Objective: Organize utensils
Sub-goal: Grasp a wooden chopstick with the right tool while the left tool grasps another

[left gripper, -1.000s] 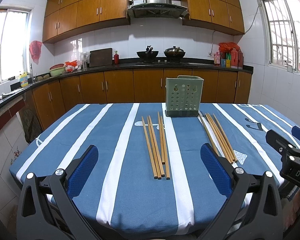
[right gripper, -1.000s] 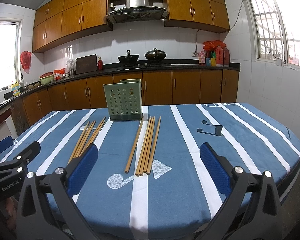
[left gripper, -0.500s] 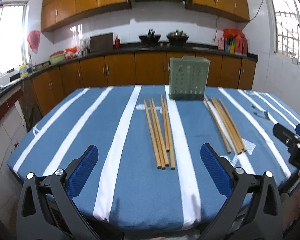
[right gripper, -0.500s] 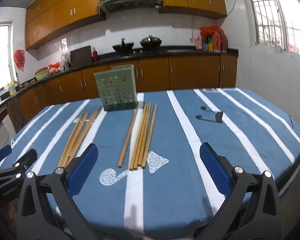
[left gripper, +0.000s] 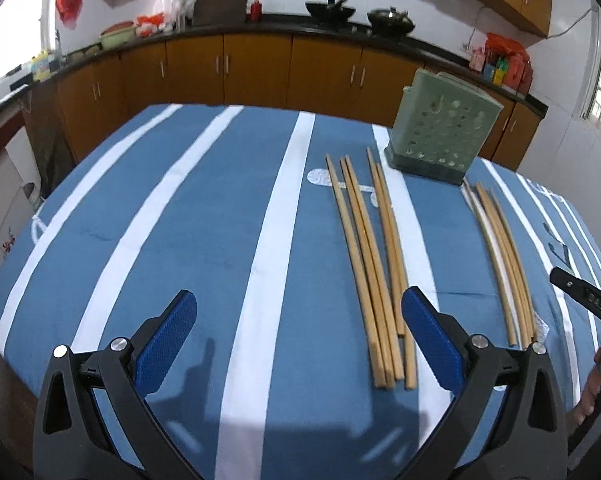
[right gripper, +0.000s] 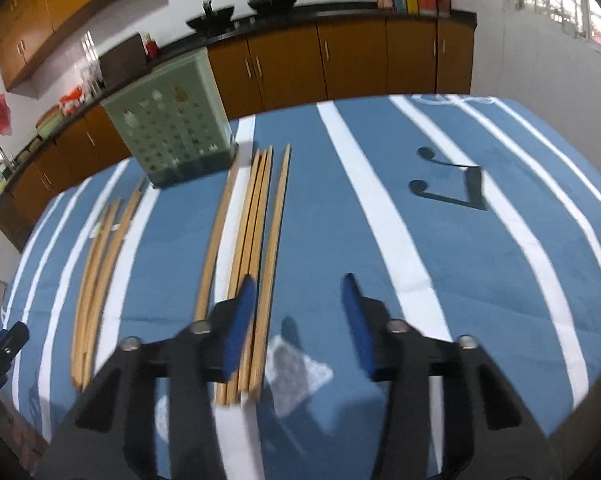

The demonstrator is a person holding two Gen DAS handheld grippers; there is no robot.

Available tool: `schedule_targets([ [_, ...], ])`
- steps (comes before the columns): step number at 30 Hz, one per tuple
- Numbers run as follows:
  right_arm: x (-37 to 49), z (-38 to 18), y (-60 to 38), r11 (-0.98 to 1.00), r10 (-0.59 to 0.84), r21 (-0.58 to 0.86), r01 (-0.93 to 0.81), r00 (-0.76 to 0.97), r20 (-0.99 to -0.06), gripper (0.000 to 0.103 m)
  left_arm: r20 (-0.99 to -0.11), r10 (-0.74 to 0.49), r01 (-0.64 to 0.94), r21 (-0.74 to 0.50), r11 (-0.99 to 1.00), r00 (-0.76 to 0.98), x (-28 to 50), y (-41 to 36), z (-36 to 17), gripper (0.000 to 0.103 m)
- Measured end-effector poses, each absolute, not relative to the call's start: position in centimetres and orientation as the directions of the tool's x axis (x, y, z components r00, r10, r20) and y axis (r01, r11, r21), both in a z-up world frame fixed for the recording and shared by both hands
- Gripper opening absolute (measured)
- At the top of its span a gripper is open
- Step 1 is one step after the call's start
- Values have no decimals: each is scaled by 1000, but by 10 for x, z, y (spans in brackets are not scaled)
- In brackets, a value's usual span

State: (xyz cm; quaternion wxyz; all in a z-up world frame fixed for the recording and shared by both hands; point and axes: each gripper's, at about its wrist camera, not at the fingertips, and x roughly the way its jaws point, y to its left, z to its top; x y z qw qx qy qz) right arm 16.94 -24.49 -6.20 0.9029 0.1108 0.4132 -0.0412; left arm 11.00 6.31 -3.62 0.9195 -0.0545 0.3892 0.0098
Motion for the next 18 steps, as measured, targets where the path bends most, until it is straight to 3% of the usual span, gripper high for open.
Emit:
schedule_targets([
  [5, 194, -76, -236, 974, 46, 170, 146, 613, -789, 31, -743, -29, -44, -79, 996, 669, 126, 65, -42, 101],
  [11, 202, -85, -232, 985, 10, 113, 134, 603, -798, 15, -753, -68, -8, -96, 995, 655, 138, 61, -47, 99],
  [13, 203, -85, -238, 982, 10, 122, 144, 605, -796, 9, -760, -86, 7, -106, 994, 644, 143, 59, -48, 90],
  [16, 206, -84, -249, 976, -1, 130, 173, 605, -797, 8, -777, -108, 26, -117, 993, 620, 152, 55, -52, 71],
  [18, 206, -84, -251, 976, 3, 136, 173, 605, -796, 8, -785, -118, 43, -115, 992, 608, 155, 51, -55, 67],
])
